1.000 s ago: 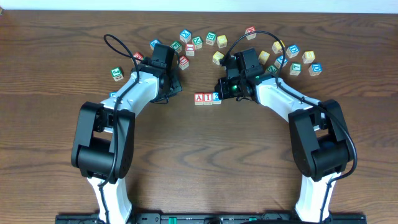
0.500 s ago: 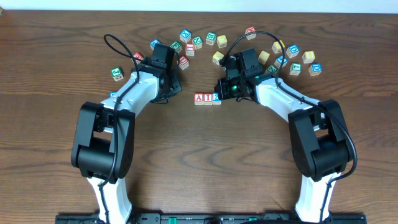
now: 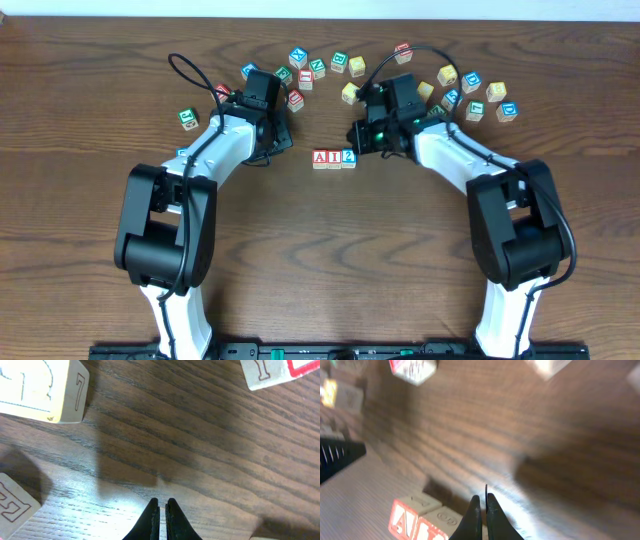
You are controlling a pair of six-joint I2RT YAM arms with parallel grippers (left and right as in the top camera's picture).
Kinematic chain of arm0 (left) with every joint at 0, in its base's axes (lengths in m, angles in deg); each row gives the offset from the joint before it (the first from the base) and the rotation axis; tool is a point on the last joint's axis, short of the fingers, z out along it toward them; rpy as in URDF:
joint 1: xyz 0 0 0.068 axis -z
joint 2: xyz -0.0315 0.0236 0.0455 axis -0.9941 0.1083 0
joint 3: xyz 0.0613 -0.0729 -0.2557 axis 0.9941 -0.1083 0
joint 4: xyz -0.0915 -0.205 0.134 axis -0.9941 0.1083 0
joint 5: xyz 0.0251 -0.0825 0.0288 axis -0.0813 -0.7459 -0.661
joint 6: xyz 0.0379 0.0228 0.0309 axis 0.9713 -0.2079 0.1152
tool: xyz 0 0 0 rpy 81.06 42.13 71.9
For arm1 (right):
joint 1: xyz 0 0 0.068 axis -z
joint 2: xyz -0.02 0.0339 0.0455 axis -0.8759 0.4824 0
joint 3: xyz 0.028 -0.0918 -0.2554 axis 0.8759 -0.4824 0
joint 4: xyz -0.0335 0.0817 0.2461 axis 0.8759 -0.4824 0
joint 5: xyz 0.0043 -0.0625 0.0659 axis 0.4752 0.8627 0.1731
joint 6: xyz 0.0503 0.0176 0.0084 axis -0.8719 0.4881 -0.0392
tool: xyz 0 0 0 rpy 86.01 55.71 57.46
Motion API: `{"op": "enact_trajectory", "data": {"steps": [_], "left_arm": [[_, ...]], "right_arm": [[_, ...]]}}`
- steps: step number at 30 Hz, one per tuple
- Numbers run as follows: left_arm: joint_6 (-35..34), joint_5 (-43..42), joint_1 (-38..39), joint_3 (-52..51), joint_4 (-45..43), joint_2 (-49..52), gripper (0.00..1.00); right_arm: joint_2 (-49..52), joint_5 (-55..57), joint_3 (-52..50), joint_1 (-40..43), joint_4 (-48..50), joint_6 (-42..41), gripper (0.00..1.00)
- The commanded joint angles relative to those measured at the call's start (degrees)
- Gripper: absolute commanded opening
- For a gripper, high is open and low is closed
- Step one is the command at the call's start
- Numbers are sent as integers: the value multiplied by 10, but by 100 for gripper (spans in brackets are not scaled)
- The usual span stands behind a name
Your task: Spell out AI2
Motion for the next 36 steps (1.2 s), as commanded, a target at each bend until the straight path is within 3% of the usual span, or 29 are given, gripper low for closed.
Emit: {"op": "enact_trajectory", "data": {"steps": [1, 4, 7, 11, 12, 13, 16, 18, 21, 32, 36], "left_arm": [[53, 10, -11, 25, 11, -65, 8], [61, 18, -22, 27, 22, -127, 7], [76, 24, -31, 27, 32, -195, 8], [109, 24, -40, 27, 34, -269, 39], [113, 24, -42, 27, 34, -283, 52], [115, 24, -43, 27, 35, -295, 67], [114, 24, -43, 27, 37, -318, 93], [111, 22, -43, 27, 38, -324, 96], [110, 18, -43, 27, 38, -324, 96], [110, 18, -43, 27, 39, -324, 96], [110, 18, -43, 27, 39, -324, 96]], "right_arm": [[-62, -11, 27, 29, -3, -7, 2], [-117, -10, 27, 44, -31, -5, 9], [-182, -6, 27, 62, -81, 5, 23], [-268, 5, 27, 90, -157, 18, 53], [-287, 9, 27, 96, -175, 17, 59], [-306, 12, 27, 102, -193, 18, 64], [-360, 25, 27, 116, -248, 19, 71], [-394, 26, 27, 122, -276, 19, 74], [-449, 26, 27, 127, -304, 19, 99], [-586, 9, 27, 125, -366, 3, 99], [-612, 42, 27, 125, -421, 53, 99]]}}
